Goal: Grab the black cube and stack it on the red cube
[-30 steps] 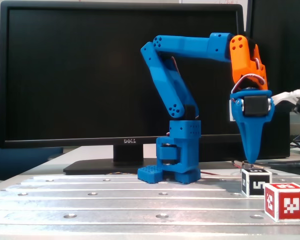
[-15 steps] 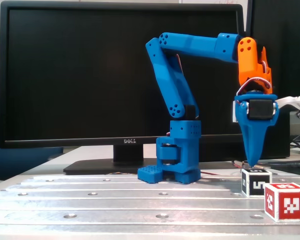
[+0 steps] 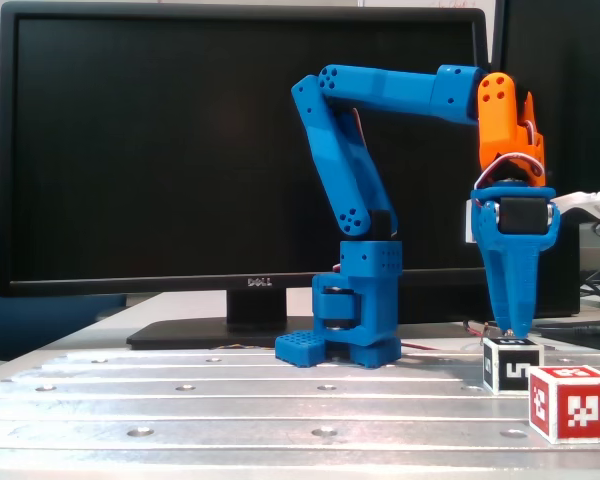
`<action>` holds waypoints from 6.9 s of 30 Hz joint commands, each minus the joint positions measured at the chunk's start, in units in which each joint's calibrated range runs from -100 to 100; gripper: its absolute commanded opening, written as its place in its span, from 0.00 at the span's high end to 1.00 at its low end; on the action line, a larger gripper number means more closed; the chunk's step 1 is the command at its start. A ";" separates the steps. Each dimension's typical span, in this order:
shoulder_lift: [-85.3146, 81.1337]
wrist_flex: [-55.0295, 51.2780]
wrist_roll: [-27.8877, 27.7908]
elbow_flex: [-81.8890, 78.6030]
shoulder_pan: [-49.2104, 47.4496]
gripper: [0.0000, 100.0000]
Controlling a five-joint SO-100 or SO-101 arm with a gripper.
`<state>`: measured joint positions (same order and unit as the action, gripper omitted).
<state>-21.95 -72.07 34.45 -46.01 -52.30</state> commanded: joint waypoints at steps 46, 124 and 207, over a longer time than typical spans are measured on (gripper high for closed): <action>0.73 17.13 -0.05 -13.28 -0.45 0.72; 0.73 16.19 -1.31 -11.65 1.69 0.81; 31.97 -9.98 -15.67 46.51 19.41 0.81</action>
<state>10.53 -82.47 18.60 -2.08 -32.74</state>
